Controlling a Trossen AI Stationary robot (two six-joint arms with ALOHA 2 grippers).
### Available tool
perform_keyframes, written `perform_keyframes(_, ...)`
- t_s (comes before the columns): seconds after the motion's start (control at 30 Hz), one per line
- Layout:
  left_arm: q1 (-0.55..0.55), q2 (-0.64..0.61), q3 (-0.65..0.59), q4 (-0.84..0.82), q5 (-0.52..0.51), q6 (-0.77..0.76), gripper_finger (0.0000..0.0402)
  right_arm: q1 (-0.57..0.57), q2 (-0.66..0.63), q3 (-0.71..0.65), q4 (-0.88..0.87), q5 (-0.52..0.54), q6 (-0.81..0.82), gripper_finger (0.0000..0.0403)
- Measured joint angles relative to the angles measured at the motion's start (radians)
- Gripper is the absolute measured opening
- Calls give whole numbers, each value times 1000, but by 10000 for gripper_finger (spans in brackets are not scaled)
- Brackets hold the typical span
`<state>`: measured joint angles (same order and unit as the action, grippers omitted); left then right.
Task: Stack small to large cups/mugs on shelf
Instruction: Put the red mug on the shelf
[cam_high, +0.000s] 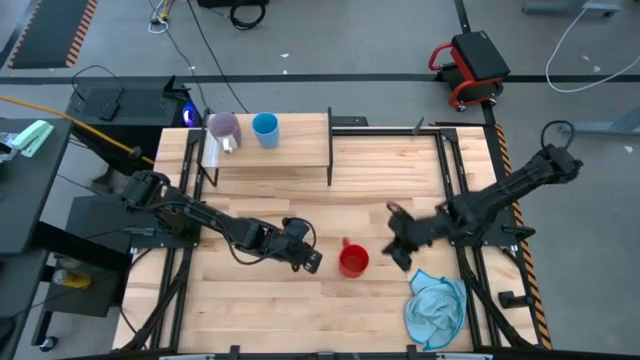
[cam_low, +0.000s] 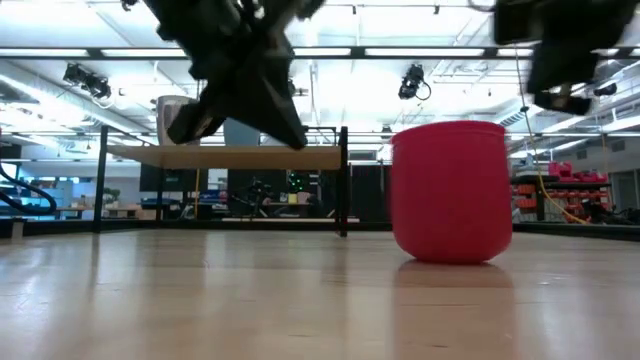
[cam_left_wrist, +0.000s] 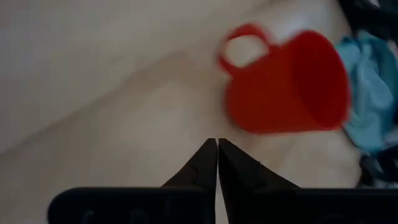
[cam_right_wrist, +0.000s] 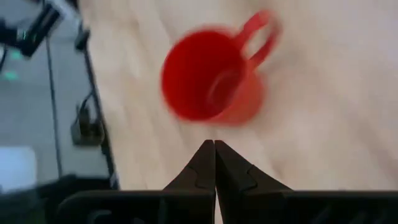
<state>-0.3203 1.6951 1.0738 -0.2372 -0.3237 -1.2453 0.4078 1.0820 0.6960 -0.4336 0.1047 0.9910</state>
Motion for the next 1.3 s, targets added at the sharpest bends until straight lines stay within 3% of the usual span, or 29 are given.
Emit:
perform_keyframes(0.1, 33, 6, 2, 14, 3, 10, 24, 76, 66, 0, 4, 61, 66, 5)
perform_keyframes(0.27, 61, 9, 1, 43, 98, 49, 17, 62, 195, 0, 18, 81, 88, 5)
perform_keyframes(0.43, 45, 10, 1, 56, 104, 36, 13, 44, 256, 0, 71, 72, 69, 5)
perform_keyframes(0.57, 20, 10, 1, 54, 101, -3, 18, 39, 223, 0, 70, 43, 56, 5)
perform_keyframes(0.73, -22, 10, 1, 53, 91, -57, 22, 46, 88, 0, 34, 42, 44, 5)
perform_keyframes(0.83, -43, 10, 1, 57, 66, -80, 18, 43, 15, 0, -43, 100, 25, 5)
perform_keyframes(0.93, -54, 10, 1, 87, 43, -93, 13, -43, 12, 0, -116, 178, -41, 5)
perform_keyframes(1.13, -55, 49, 3, 234, 29, -79, 12, -259, 131, 0, -29, 50, -268, 5)
perform_keyframes(1.3, -68, 73, 1, 241, 23, -106, 23, -313, 188, -1, 6, -93, -359, 4)
